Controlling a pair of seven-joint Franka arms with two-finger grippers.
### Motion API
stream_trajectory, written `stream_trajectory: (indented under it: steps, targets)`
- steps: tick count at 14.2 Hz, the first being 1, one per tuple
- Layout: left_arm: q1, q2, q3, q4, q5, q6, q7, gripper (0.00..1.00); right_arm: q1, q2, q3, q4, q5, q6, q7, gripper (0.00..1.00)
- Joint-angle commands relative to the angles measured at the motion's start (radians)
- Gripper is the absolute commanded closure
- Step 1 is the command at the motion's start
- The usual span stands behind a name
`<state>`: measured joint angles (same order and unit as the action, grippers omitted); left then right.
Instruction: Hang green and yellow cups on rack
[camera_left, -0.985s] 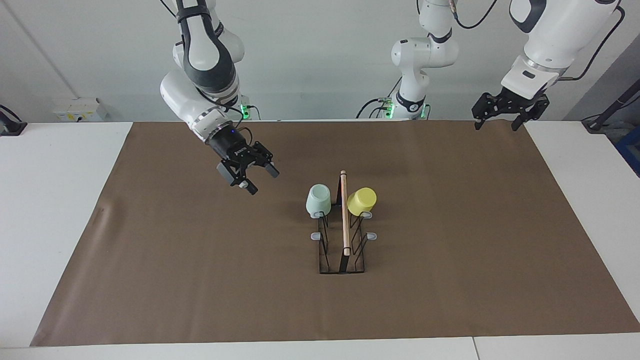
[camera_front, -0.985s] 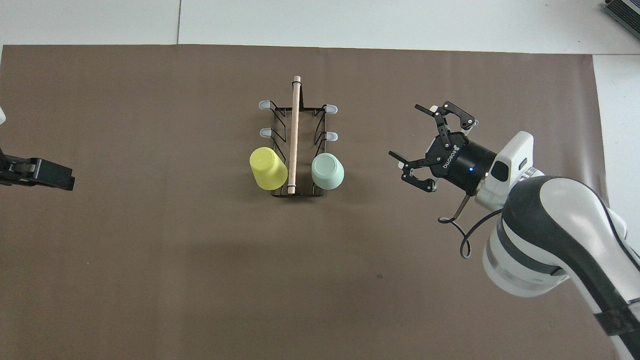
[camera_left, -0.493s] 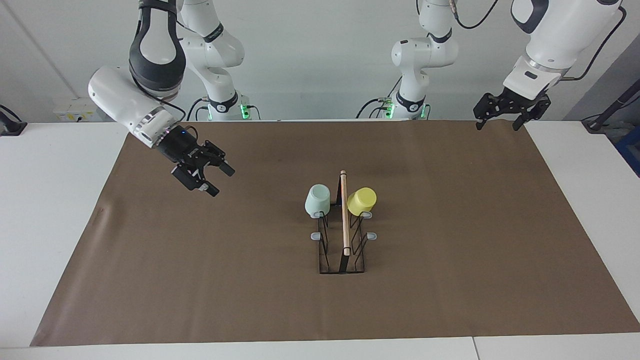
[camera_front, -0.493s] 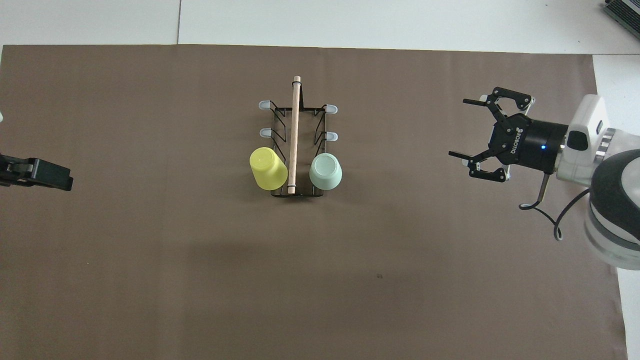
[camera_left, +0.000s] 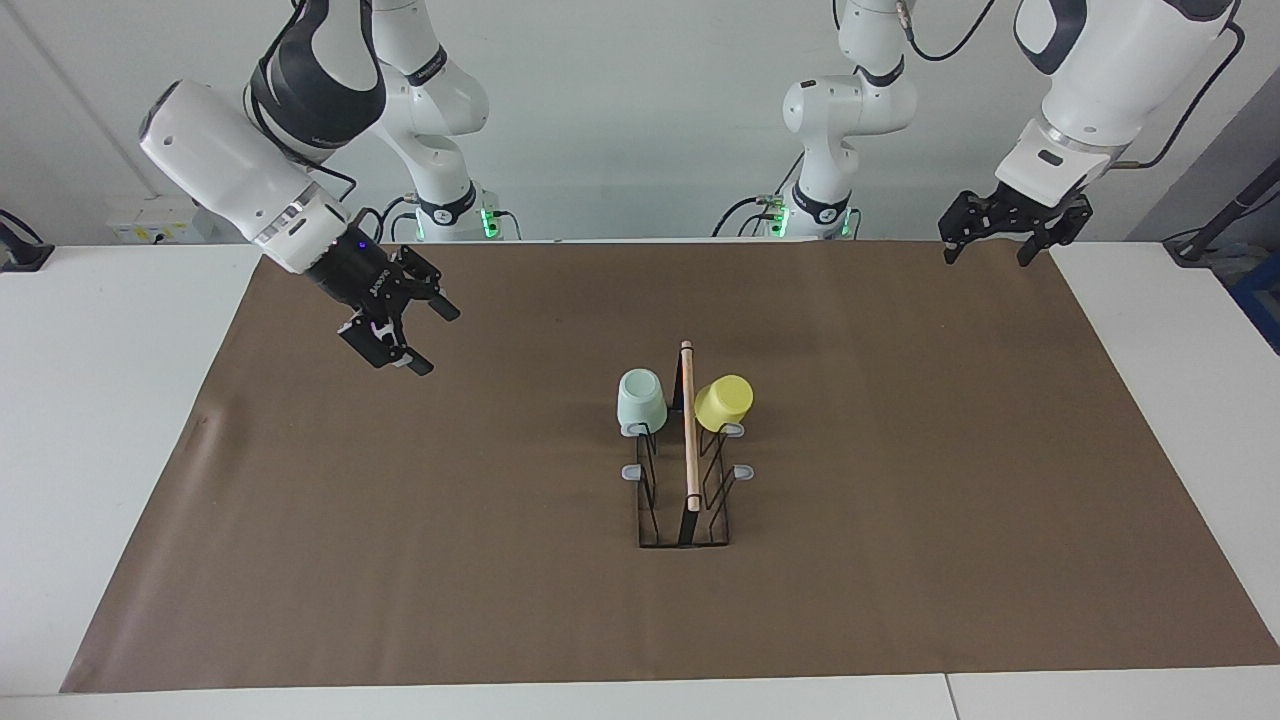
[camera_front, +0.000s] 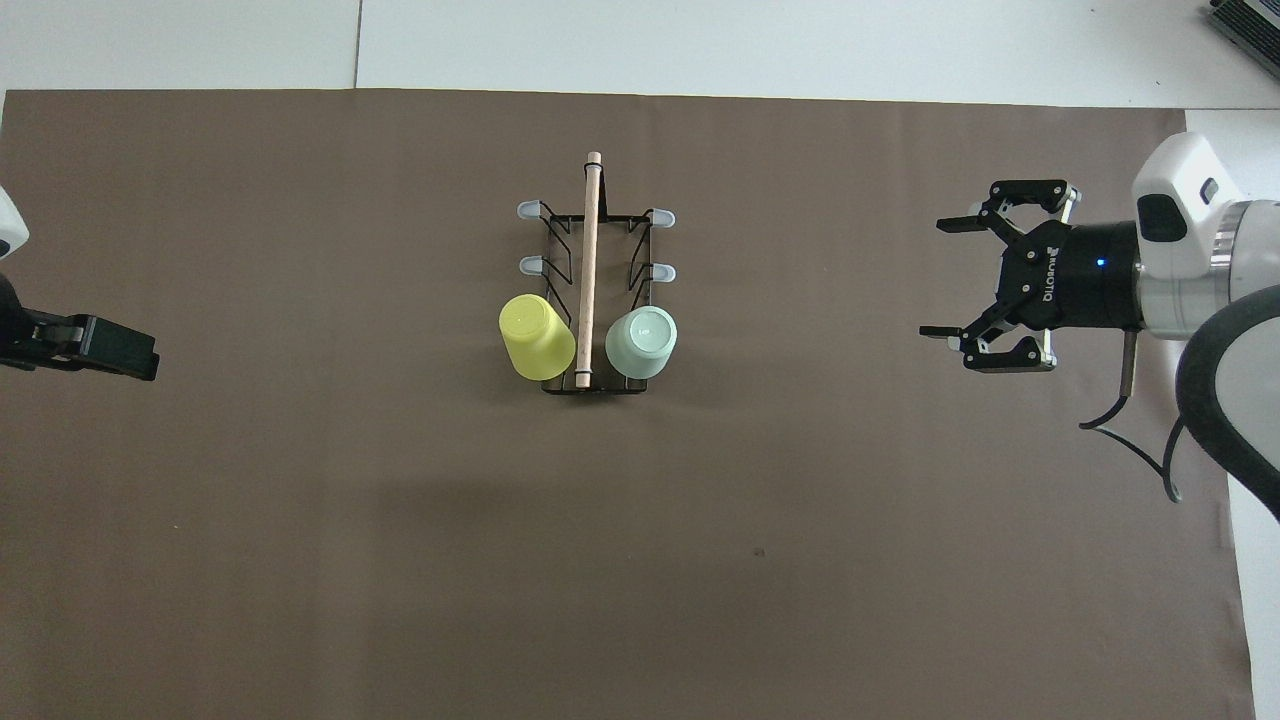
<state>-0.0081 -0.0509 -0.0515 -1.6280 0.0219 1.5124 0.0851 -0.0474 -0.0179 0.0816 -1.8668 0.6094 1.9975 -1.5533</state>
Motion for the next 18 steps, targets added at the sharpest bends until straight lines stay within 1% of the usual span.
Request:
stream_trajectory:
  steps: [1,3,4,5,6,7,8,9,11,12,13,16,17,18]
  targets:
    - [0.014,-0.007,-0.008,0.013,-0.017,-0.017,0.008,0.00,-0.002,0.023,0.004,0.105,-0.137,-0.129,0.297,0.00]
    - [0.011,-0.010,-0.007,0.004,-0.017,-0.008,0.012,0.00,0.000,0.023,0.004,0.144,-0.204,-0.164,0.550,0.00]
    - [0.010,-0.020,-0.005,-0.009,-0.017,-0.005,0.009,0.00,0.000,0.021,0.001,0.140,-0.212,-0.170,0.672,0.00]
    - [0.010,-0.020,-0.004,-0.012,-0.016,-0.006,0.008,0.00,0.001,0.016,-0.003,0.136,-0.261,-0.204,0.762,0.00]
    - [0.011,-0.020,-0.002,-0.012,-0.016,-0.008,0.008,0.00,0.017,0.018,-0.003,0.141,-0.375,-0.221,0.873,0.00]
    - [0.011,-0.021,-0.002,-0.012,-0.016,-0.009,0.010,0.00,0.046,0.022,-0.012,0.150,-0.448,-0.229,0.969,0.00]
    - [0.011,-0.020,-0.002,-0.012,-0.016,-0.009,0.010,0.00,0.064,0.026,-0.034,0.173,-0.471,-0.256,1.042,0.00]
    - [0.011,-0.020,-0.002,-0.012,-0.016,-0.009,0.010,0.00,0.073,0.033,-0.040,0.193,-0.480,-0.287,1.102,0.00]
    - [0.011,-0.020,-0.002,-0.012,-0.016,-0.009,0.010,0.00,0.078,0.082,-0.058,0.265,-0.503,-0.331,1.240,0.00]
    - [0.011,-0.021,-0.002,-0.012,-0.016,-0.009,0.010,0.00,0.075,0.088,-0.062,0.293,-0.513,-0.359,1.301,0.00]
    - [0.011,-0.020,-0.002,-0.012,-0.016,-0.008,0.010,0.00,0.069,0.088,-0.068,0.297,-0.516,-0.382,1.314,0.00]
    - [0.011,-0.021,-0.002,-0.012,-0.016,-0.009,0.010,0.00,0.063,0.084,-0.094,0.297,-0.523,-0.388,1.311,0.00]
    - [0.011,-0.020,-0.002,-0.012,-0.016,-0.009,0.010,0.00,0.073,0.085,-0.091,0.301,-0.560,-0.396,1.335,0.00]
    - [0.011,-0.021,-0.002,-0.012,-0.016,-0.009,0.010,0.00,0.076,0.088,-0.073,0.325,-0.607,-0.414,1.419,0.00]
